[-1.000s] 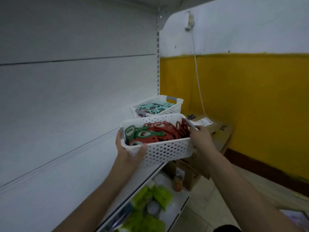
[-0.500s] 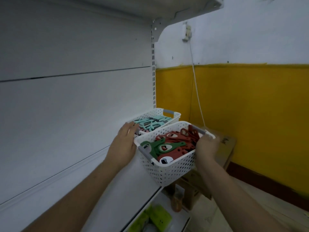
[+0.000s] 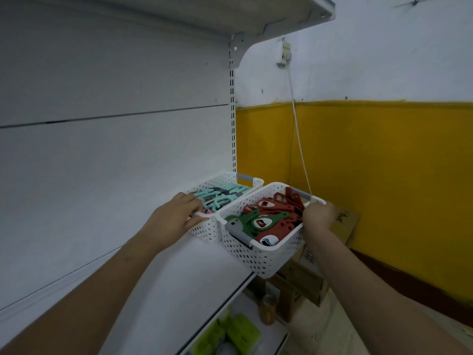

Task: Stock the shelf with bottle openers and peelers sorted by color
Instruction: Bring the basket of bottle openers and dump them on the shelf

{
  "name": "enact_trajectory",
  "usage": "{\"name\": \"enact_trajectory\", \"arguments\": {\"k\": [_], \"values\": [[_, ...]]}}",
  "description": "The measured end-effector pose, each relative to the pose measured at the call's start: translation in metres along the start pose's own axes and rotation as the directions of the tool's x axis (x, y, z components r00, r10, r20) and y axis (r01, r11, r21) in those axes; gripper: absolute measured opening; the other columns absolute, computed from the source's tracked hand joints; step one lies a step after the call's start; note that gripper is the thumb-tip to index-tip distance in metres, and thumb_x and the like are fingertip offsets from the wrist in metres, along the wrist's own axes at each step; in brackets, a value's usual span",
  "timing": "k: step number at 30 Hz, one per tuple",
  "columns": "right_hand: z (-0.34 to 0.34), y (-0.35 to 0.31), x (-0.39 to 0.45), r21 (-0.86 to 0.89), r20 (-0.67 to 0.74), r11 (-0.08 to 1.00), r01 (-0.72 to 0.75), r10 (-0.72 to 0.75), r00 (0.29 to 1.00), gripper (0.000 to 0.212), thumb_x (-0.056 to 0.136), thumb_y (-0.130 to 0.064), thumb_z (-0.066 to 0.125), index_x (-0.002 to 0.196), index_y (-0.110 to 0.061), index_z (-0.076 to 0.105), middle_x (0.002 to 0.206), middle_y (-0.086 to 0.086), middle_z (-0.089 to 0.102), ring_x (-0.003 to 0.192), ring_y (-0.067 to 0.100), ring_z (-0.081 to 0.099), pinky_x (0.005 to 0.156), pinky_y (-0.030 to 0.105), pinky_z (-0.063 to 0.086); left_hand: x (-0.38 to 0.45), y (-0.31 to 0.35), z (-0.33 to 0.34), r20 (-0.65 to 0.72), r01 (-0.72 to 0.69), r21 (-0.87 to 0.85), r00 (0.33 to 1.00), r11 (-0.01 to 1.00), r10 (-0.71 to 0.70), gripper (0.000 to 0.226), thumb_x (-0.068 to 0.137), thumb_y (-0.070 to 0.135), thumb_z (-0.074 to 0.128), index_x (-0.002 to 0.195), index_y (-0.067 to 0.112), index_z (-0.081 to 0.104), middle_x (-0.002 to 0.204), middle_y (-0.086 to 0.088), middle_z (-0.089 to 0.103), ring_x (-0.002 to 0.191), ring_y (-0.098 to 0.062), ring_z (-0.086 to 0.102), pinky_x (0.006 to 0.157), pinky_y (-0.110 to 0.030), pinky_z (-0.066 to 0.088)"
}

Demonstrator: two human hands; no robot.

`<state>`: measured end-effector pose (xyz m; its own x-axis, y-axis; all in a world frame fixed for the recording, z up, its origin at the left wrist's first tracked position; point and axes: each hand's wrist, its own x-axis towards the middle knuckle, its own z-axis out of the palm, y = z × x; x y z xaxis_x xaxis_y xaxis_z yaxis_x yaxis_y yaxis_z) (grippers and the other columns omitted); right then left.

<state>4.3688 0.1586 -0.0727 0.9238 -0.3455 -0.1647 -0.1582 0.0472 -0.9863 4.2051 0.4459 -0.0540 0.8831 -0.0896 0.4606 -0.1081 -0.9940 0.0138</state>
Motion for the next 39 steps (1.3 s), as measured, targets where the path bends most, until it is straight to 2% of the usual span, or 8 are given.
{"name": "enact_trajectory", "arguments": {"k": [8, 14, 18, 22, 25, 29, 33, 39], "values": [[0.004, -0.015, -0.014, -0.090, 0.065, 0.995, -0.051, 0.057, 0.996, 0.044, 0.105, -0.030, 0.035, 0.137, -0.003, 0.046, 0.121, 0.013, 0.055, 0.098, 0.027, 0.057, 0.062, 0.033, 0.042, -0.078, 0.001, -0.024, -0.113, 0.113, -0.059, 0.986, 0.992, -0.119, 0.046, 0.085, 0.070, 0.043, 0.102, 0.029, 0.052, 0.103, 0.015, 0.049, 0.100, -0.006, 0.042, 0.075, -0.021, 0.038], [0.015, 0.030, -0.054, 0.043, 0.200, 0.993, -0.110, 0.099, 0.975, 0.070, 0.086, -0.044, 0.038, 0.148, -0.015, 0.028, 0.139, 0.015, 0.049, 0.113, 0.036, 0.058, 0.095, 0.052, 0.052, -0.085, 0.022, 0.005, -0.193, 0.332, -0.257, 0.903, 0.908, -0.384, 0.059, 0.075, 0.070, 0.064, 0.109, 0.024, 0.048, 0.135, 0.002, 0.040, 0.132, -0.021, 0.034, 0.109, -0.041, 0.037], [0.017, 0.038, -0.071, -0.022, 0.215, 0.999, -0.023, 0.027, 0.976, 0.073, 0.096, -0.053, 0.026, 0.155, -0.013, 0.016, 0.152, 0.015, 0.037, 0.130, 0.037, 0.046, 0.106, 0.054, 0.043, -0.079, 0.031, 0.009, -0.216, 0.358, -0.420, 0.853, 0.834, -0.475, 0.047, 0.074, 0.054, 0.074, 0.101, 0.028, 0.046, 0.124, 0.013, 0.041, 0.106, -0.006, 0.050, 0.085, -0.026, 0.044], [0.017, 0.036, -0.065, -0.044, 0.195, 0.999, 0.014, -0.006, 0.981, 0.077, 0.098, -0.061, 0.026, 0.156, -0.012, 0.014, 0.152, 0.019, 0.037, 0.130, 0.040, 0.046, 0.105, 0.054, 0.043, -0.080, 0.029, 0.016, -0.242, 0.343, -0.438, 0.845, 0.831, -0.477, 0.048, 0.074, 0.050, 0.077, 0.106, 0.026, 0.049, 0.129, 0.012, 0.043, 0.110, -0.004, 0.050, 0.089, -0.024, 0.042], [0.010, 0.032, -0.058, -0.026, 0.278, 1.000, -0.016, 0.022, 0.960, 0.084, 0.090, -0.064, 0.037, 0.158, -0.025, 0.007, 0.155, 0.013, 0.035, 0.129, 0.038, 0.048, 0.103, 0.055, 0.046, -0.080, 0.029, 0.019, -0.237, 0.352, -0.471, 0.832, 0.809, -0.501, 0.055, 0.072, 0.056, 0.072, 0.112, 0.024, 0.051, 0.137, 0.011, 0.040, 0.118, -0.004, 0.047, 0.096, -0.027, 0.043], [-0.008, 0.034, -0.051, 0.112, 0.478, 0.970, -0.217, 0.139, 0.867, 0.080, 0.092, -0.042, 0.063, 0.155, -0.035, 0.014, 0.138, 0.006, 0.054, 0.099, 0.026, 0.063, 0.068, 0.039, 0.055, -0.082, 0.031, 0.023, -0.200, 0.375, -0.533, 0.815, 0.759, -0.544, 0.056, 0.068, 0.057, 0.070, 0.112, 0.029, 0.049, 0.155, 0.009, 0.020, 0.131, -0.006, 0.039, 0.105, -0.034, 0.040], [-0.027, 0.033, -0.042, -0.003, 0.595, 0.977, -0.214, 0.174, 0.785, 0.101, 0.076, -0.026, 0.083, 0.154, -0.034, 0.018, 0.125, 0.009, 0.062, 0.106, 0.032, 0.063, 0.074, 0.055, 0.059, -0.078, 0.031, 0.024, -0.114, 0.418, -0.599, 0.800, 0.683, -0.590, 0.052, 0.066, 0.058, 0.073, 0.108, 0.038, 0.051, 0.164, 0.009, -0.002, 0.132, -0.008, 0.034, 0.111, -0.037, 0.037], [-0.044, 0.027, -0.038, -0.057, 0.610, 0.970, -0.235, 0.220, 0.761, 0.081, 0.086, -0.035, 0.075, 0.152, -0.032, 0.029, 0.122, 0.008, 0.066, 0.104, 0.032, 0.064, 0.058, 0.044, 0.059, -0.052, 0.039, 0.027, -0.067, 0.432, -0.632, 0.796, 0.643, -0.601, 0.052, 0.071, 0.053, 0.077, 0.110, 0.036, 0.048, 0.133, -0.001, 0.057, 0.117, -0.019, 0.057, 0.098, -0.037, 0.049]]}}
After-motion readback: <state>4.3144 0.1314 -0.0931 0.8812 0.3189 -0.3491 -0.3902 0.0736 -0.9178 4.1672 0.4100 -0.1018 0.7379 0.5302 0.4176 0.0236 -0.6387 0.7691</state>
